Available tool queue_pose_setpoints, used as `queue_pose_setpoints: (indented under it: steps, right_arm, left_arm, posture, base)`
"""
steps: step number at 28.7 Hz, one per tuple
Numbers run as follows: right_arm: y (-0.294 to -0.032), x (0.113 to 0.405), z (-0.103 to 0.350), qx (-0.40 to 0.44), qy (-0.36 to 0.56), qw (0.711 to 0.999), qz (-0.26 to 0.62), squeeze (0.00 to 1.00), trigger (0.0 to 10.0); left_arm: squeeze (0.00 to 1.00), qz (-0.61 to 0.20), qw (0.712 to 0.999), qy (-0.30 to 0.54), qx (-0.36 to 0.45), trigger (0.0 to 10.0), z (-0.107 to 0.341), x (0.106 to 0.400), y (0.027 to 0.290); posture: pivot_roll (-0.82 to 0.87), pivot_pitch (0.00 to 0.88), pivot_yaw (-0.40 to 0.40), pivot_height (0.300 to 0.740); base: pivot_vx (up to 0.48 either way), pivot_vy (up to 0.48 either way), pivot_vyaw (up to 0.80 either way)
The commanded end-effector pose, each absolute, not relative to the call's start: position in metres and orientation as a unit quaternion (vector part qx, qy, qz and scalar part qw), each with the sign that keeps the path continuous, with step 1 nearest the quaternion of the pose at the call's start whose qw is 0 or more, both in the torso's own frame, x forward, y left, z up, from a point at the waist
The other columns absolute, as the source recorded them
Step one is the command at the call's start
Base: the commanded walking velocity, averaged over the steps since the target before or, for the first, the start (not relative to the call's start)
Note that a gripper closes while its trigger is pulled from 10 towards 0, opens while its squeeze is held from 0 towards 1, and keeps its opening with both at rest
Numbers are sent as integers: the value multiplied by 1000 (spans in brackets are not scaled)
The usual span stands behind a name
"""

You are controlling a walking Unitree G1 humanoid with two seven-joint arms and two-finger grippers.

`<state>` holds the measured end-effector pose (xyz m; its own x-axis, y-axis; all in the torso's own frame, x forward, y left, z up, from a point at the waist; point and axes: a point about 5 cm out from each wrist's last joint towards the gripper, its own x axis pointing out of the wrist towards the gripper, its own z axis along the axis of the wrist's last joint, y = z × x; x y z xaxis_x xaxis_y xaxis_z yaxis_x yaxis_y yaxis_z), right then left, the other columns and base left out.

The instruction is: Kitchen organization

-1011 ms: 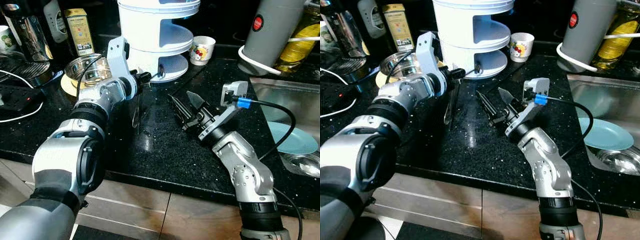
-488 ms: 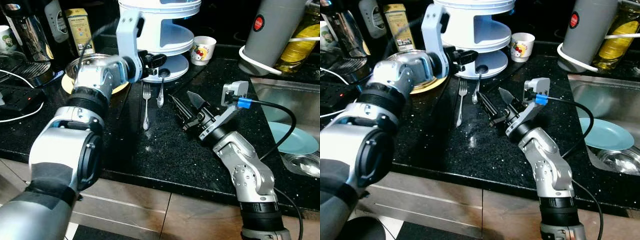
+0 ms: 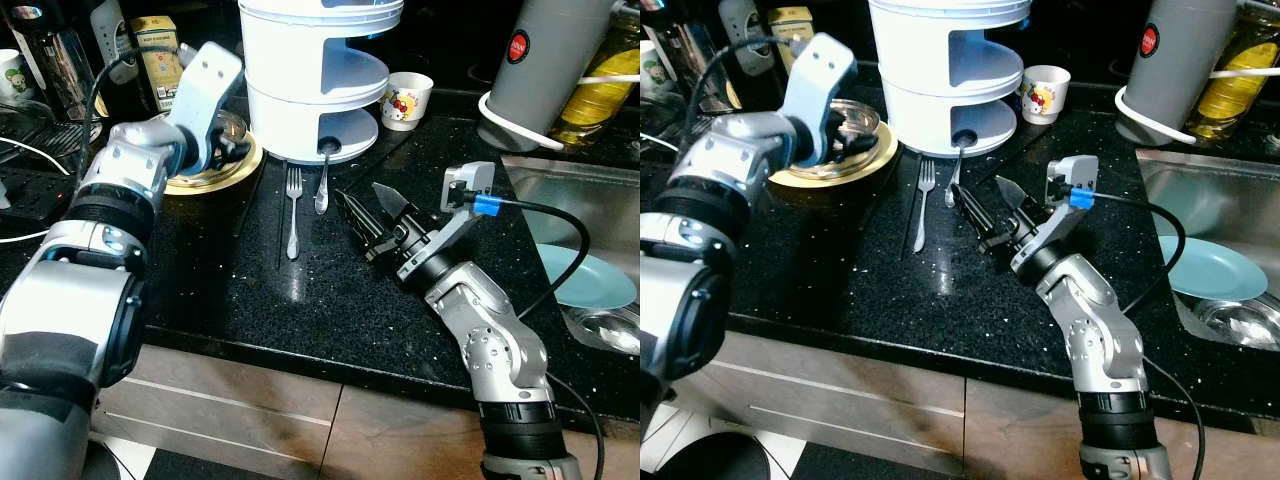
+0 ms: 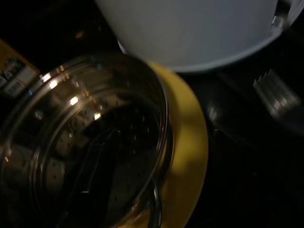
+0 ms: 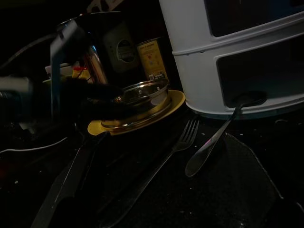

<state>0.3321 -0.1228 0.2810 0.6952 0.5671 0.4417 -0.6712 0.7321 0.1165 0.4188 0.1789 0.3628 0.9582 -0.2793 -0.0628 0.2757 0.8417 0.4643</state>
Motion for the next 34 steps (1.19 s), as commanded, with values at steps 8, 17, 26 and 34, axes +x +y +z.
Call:
queue_pose_setpoints:
  steps: [8,17,26,34]
  right_arm:
    - [-121,331,277,140,-177,910,348,0,10000]
    - [-124,329,276,140,-176,913,341,0,10000]
    - [-123,331,275,143,-174,912,343,0,10000]
    - [-123,330,274,143,-173,912,343,0,10000]
  left_arm:
    - [0,-116,960,11,255,10000,352,421,191]
    - [0,-107,953,26,282,3373,342,422,195]
    - [0,-74,935,35,344,0,332,422,206]
    - [0,-74,933,34,350,0,329,422,206]
  posture:
    - [42,261,6,740]
    - [39,269,16,740]
    - [45,265,10,740]
    - [40,256,7,740]
  base:
    - [0,0,0]
    - [0,0,0]
    - [0,0,0]
    - [0,0,0]
